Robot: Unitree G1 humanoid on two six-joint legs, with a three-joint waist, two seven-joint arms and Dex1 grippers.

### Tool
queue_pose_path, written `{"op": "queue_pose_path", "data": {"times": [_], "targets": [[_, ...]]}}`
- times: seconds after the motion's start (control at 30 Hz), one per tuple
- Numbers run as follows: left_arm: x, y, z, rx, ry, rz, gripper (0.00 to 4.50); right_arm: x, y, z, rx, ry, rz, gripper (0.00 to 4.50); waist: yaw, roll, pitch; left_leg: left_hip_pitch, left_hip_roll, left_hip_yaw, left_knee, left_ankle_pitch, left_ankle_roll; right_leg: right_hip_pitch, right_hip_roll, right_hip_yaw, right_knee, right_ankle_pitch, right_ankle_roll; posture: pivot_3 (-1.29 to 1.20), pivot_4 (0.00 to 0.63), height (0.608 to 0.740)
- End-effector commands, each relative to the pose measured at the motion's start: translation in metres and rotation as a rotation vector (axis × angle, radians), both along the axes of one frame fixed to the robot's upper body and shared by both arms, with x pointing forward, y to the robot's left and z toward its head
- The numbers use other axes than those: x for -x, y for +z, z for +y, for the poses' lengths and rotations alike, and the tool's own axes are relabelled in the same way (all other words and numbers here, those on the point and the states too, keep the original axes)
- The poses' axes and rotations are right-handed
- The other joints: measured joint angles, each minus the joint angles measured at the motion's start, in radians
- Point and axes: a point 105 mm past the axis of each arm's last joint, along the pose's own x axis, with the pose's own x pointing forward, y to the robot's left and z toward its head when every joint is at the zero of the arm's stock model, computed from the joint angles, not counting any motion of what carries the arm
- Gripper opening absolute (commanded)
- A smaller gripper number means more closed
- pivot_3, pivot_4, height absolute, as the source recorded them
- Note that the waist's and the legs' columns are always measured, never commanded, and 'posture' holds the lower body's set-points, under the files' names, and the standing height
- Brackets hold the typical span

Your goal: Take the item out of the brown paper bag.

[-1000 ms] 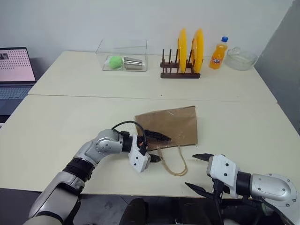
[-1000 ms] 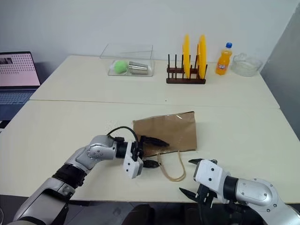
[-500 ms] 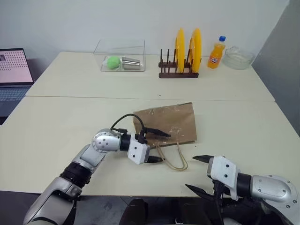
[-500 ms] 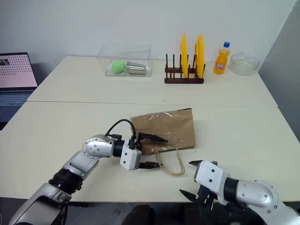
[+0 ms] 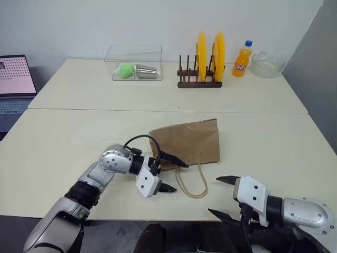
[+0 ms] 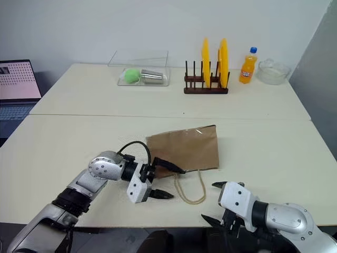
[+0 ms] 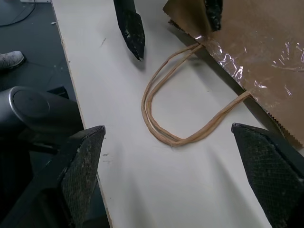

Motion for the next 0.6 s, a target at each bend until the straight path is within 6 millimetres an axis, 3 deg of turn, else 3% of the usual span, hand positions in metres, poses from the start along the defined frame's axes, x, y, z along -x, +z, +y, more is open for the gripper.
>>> {"op": "queue_pose_path", "data": {"times": [0.03, 0.27, 0.6], "targets": [[-0.006, 0.004, 0.001, -0.009, -0.029, -0.073, 4.45, 0.005, 0.011, 0.005, -0.006, 0.037, -0.046, 4.50, 0.000, 0.000, 0.000, 0.000, 0.000, 0.000, 0.000, 0.000, 0.000, 0.000, 0.000, 0.000, 0.000, 0.000, 0.000, 0.00, 0.150, 0.740], [-0.025, 0.002, -0.003, -0.030, 0.004, -0.163, 4.45, 0.004, 0.011, 0.006, -0.005, 0.037, -0.051, 4.50, 0.000, 0.000, 0.000, 0.000, 0.000, 0.000, 0.000, 0.000, 0.000, 0.000, 0.000, 0.000, -0.001, 0.000, 0.000, 0.00, 0.150, 0.740], [-0.028, 0.001, -0.013, 0.016, 0.029, -0.178, 4.45, 0.005, 0.013, 0.006, -0.009, 0.042, -0.054, 4.50, 0.000, 0.000, 0.000, 0.000, 0.000, 0.000, 0.000, 0.000, 0.000, 0.001, 0.000, 0.000, -0.001, 0.001, 0.001, 0.00, 0.150, 0.740]]}}
